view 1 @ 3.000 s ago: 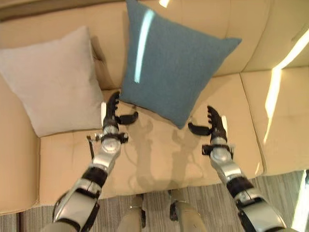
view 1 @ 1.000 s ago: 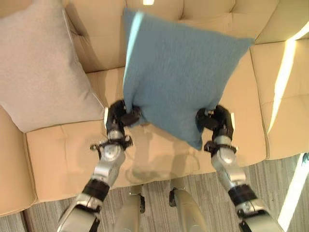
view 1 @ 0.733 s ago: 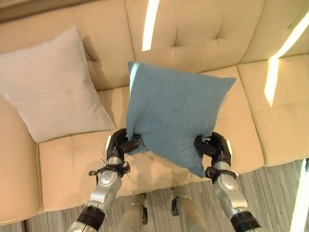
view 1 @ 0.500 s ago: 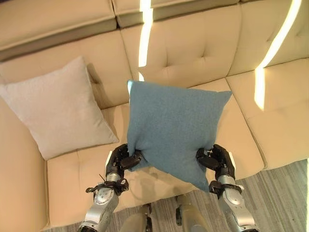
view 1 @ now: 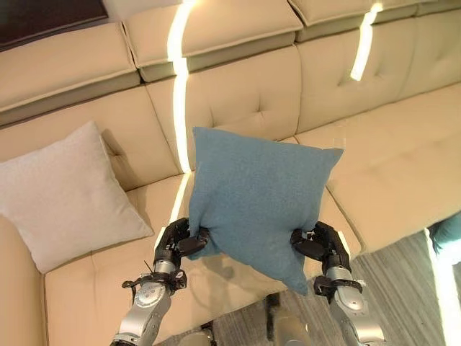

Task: Pick up all the scattered cushions and arrange them neatly on the sofa.

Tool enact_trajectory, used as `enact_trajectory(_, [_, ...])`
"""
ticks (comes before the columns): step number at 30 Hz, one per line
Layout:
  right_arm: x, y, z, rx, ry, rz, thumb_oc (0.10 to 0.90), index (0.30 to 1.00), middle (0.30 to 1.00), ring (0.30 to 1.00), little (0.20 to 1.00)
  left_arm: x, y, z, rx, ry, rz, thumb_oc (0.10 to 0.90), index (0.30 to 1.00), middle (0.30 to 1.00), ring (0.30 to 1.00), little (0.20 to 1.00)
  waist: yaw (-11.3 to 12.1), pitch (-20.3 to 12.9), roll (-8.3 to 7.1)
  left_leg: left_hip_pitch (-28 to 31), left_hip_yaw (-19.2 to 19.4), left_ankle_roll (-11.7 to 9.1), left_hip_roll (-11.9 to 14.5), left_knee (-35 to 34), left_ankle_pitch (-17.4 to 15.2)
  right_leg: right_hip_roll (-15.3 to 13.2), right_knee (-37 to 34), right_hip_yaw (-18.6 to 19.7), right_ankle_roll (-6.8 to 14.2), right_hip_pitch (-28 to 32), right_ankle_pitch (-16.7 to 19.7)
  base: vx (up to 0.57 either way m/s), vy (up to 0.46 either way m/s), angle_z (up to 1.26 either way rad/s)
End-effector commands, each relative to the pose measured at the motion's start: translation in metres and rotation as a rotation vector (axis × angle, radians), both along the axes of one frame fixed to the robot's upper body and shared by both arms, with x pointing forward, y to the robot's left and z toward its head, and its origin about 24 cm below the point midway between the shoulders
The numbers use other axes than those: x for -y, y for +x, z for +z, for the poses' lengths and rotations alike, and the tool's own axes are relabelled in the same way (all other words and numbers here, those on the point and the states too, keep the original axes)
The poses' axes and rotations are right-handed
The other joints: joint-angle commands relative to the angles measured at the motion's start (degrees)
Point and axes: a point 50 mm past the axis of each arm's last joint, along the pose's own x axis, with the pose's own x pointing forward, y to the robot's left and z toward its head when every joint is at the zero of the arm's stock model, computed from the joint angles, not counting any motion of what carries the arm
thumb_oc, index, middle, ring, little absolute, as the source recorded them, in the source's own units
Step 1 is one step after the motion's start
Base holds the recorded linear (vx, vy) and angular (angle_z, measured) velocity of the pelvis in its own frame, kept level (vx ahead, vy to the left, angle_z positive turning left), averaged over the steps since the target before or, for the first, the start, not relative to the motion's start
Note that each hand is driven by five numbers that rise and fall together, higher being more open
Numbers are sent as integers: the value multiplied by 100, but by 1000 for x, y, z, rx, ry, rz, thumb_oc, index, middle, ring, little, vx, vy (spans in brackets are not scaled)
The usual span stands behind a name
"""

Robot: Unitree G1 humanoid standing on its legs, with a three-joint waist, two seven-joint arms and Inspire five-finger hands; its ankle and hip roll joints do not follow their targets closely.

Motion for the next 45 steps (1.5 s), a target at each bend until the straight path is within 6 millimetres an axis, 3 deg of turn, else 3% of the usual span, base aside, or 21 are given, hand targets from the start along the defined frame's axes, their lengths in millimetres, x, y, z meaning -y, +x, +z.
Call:
enact_trajectory(1, [-12, 21, 68, 360, -28, 90, 400, 300, 300, 300, 300, 22, 23, 70, 387, -117, -79, 400, 300, 300, 300, 300, -62, -849, -101, -293, -184, -389, 205, 304, -313, 673, -375, -281, -226, 443, -398, -43, -429, 9])
enact_trajectory(5, [-5, 20, 75, 391, -83, 75, 400, 300, 300, 300, 300, 33, 25, 68, 377, -143, -101, 400, 300, 300, 300, 300, -142, -801, -96, -519, -238, -501, 496, 449, -101, 964, -397, -450, -436, 550, -613, -97, -384, 8])
enact_trajectory(6, [0, 19, 75, 386, -96, 53, 400, 300, 300, 300, 300, 42, 28, 70, 384, -159, -124, 400, 300, 300, 300, 300, -289, -785, -164, -591, 163, -388, 592, 727, -116, 1013, -423, -571, -506, 592, -623, -85, -212, 21])
enact_trajectory(8, [2, 19, 76, 385, -100, 48, 400, 300, 300, 300, 300, 44, 28, 70, 388, -161, -132, 400, 300, 300, 300, 300, -314, -777, -196, -605, 273, -347, 558, 893, -193, 1022, -452, -580, -536, 614, -604, -94, -226, 21])
enact_trajectory(9, [2, 20, 76, 384, -102, 47, 400, 300, 300, 300, 300, 45, 29, 73, 400, -153, -141, 400, 300, 300, 300, 300, -271, -718, -245, -608, 7, -222, 180, 1181, -536, 1056, -508, -506, -579, 654, -539, -84, -225, 2])
enact_trajectory(11, [2, 20, 76, 382, -104, 51, 400, 300, 300, 300, 300, 46, 28, 74, 403, -150, -148, 400, 300, 300, 300, 300, -251, -750, -265, -659, -263, -97, -259, 1241, -778, 1107, -599, -445, -588, 635, -440, -47, -141, -19])
enact_trajectory(12, [2, 20, 76, 382, -104, 51, 400, 300, 300, 300, 300, 46, 28, 74, 403, -150, -148, 400, 300, 300, 300, 300, -251, -746, -264, -651, -263, -92, -262, 1247, -790, 1104, -604, -446, -584, 647, -444, -21, -68, -69])
enact_trajectory(15, [2, 19, 75, 376, -102, 58, 400, 300, 300, 300, 300, 47, 27, 73, 396, -151, -149, 400, 300, 300, 300, 300, -233, -775, -219, -631, -409, 108, -816, 1304, -1019, 1216, -661, -301, -597, 655, -363, -20, -40, -56])
enact_trajectory(16, [1, 19, 74, 375, -97, 59, 400, 300, 300, 300, 300, 47, 27, 74, 399, -155, -146, 400, 300, 300, 300, 300, -206, -788, -178, -592, -654, 175, -1069, 1201, -1051, 1304, -680, -192, -601, 603, -297, -17, 8, -15])
enact_trajectory(18, [-2, 20, 74, 379, -91, 65, 400, 300, 300, 300, 300, 46, 26, 74, 399, -150, -144, 400, 300, 300, 300, 300, -185, -833, -177, -546, -815, 243, -1161, 1130, -1074, 1361, -689, -98, -584, 590, -269, 18, 18, -22])
enact_trajectory(21, [-4, 20, 73, 376, -81, 73, 400, 300, 300, 300, 300, 44, 25, 72, 393, -136, -143, 400, 300, 300, 300, 300, -149, -849, -182, -468, -684, 283, -1090, 1080, -1071, 1387, -468, -100, -560, 510, -333, 8, 35, -39])
enact_trajectory(22, [-12, 24, 76, 391, -71, 94, 400, 300, 300, 300, 300, 40, 24, 73, 396, -123, -133, 400, 300, 300, 300, 300, -72, -765, -161, -423, -563, 323, -986, 1017, -1037, 1349, 63, -220, -459, 241, -355, -31, 51, -33])
enact_trajectory(25, [-19, 25, 76, 391, -57, 115, 400, 300, 300, 300, 300, 36, 23, 73, 393, -108, -123, 400, 300, 300, 300, 300, -27, -649, -162, -345, -437, 346, -860, 960, -987, 1285, 715, -259, -286, -118, -358, -73, -10, -70])
enact_trajectory(28, [-22, 24, 75, 391, -53, 128, 400, 300, 300, 300, 300, 33, 23, 74, 399, -104, -123, 400, 300, 300, 300, 300, -24, -680, -82, -215, -343, 350, -743, 860, -1008, 915, 543, -394, -309, -58, -387, -33, -108, -64])
enact_trajectory(29, [-22, 24, 75, 390, -53, 129, 400, 300, 300, 300, 300, 33, 23, 74, 398, -104, -123, 400, 300, 300, 300, 300, -24, -673, -78, -202, -344, 349, -740, 858, -1014, 918, 538, -396, -308, -43, -389, 5, -117, -19])
enact_trajectory(31, [-25, 26, 79, 400, -50, 150, 400, 300, 300, 300, 300, 33, 23, 79, 417, -109, -123, 400, 300, 300, 300, 300, 32, -717, 30, -105, -211, 271, -533, 783, -1016, 433, 310, -696, -306, -26, -199, 11, -195, -34])
enact_trajectory(35, [-30, 27, 83, 414, -58, 179, 400, 300, 300, 300, 300, 33, 25, 81, 431, -111, -116, 400, 300, 300, 300, 300, 80, -815, -10, 19, -92, 139, -377, 780, -1043, 124, 63, -901, -180, 210, -55, 43, -255, -30])
enact_trajectory(39, [-30, 26, 82, 407, -69, 193, 400, 300, 300, 300, 300, 35, 23, 79, 423, -120, -122, 400, 300, 300, 300, 300, 93, -896, -122, 18, -67, -85, -166, 850, -978, 332, -304, -930, -154, 449, -152, 64, -303, -13])
enact_trajectory(41, [-27, 23, 83, 410, -83, 186, 400, 300, 300, 300, 300, 39, 22, 77, 410, -156, -127, 400, 300, 300, 300, 300, 65, -839, -134, -88, -145, -225, 86, 1083, -898, 553, -366, -916, -281, 549, -263, 0, -454, -31])
enact_trajectory(42, [-24, 22, 85, 422, -93, 169, 400, 300, 300, 300, 300, 45, 23, 74, 397, -171, -138, 400, 300, 300, 300, 300, 19, -751, -175, -396, -147, -310, 340, 1610, -690, 699, -440, -979, -440, 668, -368, -54, -379, -19])
enact_trajectory(45, [-17, 21, 84, 415, -107, 146, 400, 300, 300, 300, 300, 52, 21, 70, 379, -187, -154, 400, 300, 300, 300, 300, -76, -684, -203, -619, 40, -256, 444, 2288, -597, 866, -576, -1115, -620, 882, -475, -12, -336, 2])
